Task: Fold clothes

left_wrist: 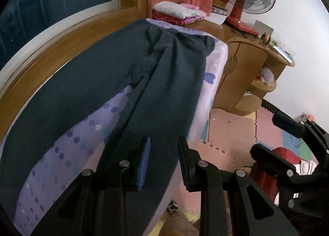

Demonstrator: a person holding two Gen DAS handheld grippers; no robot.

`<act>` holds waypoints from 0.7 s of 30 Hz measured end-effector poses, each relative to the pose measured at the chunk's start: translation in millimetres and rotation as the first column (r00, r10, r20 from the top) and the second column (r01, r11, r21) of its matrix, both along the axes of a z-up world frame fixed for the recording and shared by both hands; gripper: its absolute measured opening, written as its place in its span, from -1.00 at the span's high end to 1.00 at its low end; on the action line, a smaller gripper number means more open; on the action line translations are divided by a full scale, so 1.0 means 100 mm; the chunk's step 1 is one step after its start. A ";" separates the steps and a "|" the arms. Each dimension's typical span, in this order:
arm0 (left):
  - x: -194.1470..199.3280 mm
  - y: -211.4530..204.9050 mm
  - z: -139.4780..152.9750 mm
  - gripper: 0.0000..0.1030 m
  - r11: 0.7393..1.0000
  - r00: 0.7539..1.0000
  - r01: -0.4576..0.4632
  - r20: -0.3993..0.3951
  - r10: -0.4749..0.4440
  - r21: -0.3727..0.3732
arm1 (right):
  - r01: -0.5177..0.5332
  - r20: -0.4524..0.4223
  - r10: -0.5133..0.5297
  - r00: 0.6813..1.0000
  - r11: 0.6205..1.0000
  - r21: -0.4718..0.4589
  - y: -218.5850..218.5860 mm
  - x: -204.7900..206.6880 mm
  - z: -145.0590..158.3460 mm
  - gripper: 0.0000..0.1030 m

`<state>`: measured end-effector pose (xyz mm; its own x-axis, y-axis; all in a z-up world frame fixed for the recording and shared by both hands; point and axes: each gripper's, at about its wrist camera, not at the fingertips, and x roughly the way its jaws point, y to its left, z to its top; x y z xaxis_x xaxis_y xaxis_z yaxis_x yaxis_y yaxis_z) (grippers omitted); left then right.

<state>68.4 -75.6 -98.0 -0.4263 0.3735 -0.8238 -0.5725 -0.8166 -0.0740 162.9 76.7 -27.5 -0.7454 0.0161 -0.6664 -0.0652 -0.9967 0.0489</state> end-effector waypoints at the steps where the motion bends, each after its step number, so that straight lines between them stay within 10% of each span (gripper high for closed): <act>1: -0.02 0.02 0.00 0.47 1.000 1.000 0.002 -0.002 -0.002 -0.004 | 0.004 0.003 -0.004 1.000 1.000 -0.009 0.05 -0.04 0.00 -0.32; 21: -0.80 0.55 -0.10 0.47 0.970 0.971 -0.238 -0.034 0.237 -0.045 | -0.184 -0.017 0.184 0.983 0.979 -0.086 0.93 -1.21 -0.06 -0.32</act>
